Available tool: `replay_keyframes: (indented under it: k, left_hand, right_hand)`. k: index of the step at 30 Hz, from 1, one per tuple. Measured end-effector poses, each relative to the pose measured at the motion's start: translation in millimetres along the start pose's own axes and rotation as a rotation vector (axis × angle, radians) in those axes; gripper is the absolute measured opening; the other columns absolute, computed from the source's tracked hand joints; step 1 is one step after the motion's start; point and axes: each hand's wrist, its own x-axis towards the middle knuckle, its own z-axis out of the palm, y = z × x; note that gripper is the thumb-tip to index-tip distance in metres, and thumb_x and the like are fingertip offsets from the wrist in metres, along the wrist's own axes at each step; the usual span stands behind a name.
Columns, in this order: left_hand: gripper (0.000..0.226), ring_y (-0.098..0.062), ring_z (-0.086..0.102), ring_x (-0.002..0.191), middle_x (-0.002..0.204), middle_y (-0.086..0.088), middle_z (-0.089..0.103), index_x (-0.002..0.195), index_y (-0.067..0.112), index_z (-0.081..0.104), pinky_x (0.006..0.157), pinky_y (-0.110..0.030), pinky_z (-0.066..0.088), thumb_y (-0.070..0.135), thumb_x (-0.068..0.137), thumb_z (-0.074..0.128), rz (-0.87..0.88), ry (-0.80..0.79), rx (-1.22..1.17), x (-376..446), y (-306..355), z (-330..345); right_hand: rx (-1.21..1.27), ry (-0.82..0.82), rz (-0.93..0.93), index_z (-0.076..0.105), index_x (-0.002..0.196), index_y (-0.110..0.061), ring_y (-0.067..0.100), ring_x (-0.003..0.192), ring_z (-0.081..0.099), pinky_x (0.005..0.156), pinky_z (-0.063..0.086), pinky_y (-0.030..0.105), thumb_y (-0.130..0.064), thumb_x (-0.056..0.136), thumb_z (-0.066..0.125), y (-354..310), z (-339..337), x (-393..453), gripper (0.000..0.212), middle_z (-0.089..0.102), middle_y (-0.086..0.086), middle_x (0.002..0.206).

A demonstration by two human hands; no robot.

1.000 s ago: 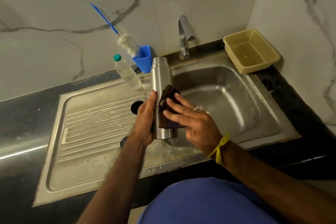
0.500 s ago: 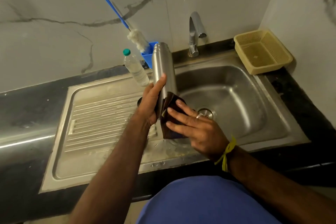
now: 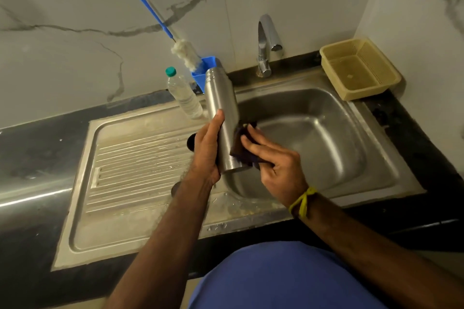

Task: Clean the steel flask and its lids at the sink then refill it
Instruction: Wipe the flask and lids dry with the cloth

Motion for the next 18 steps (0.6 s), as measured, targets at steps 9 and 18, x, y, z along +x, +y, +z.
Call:
replay_keyframes:
  k: [9, 18]
  left_hand:
    - [0.053, -0.035, 0.059, 0.126, 0.133, -0.018, 0.063, 0.140, 0.007, 0.052, 0.108, -0.053, 0.048, 0.040, 0.100, 0.059, 0.107, -0.081, 0.070, -24, -7, 8]
    - [0.058, -0.027, 0.068, 0.116, 0.126, -0.015, 0.070, 0.141, 0.017, 0.057, 0.093, -0.039, 0.057, 0.057, 0.104, 0.035, -0.056, -0.097, 0.148, -40, -18, 11]
  right_hand:
    - [-0.090, -0.057, -0.097, 0.062, 0.132, -0.009, 0.029, 0.146, 0.037, 0.117, 0.038, 0.043, 0.013, 0.082, 0.046, -1, -6, 17, 0.058, 0.051, 0.011, 0.148]
    - [-0.157, -0.056, -0.180, 0.062, 0.132, -0.012, 0.029, 0.146, 0.036, 0.118, 0.036, 0.037, 0.011, 0.085, 0.048, -1, -11, 33, 0.054, 0.052, 0.010, 0.147]
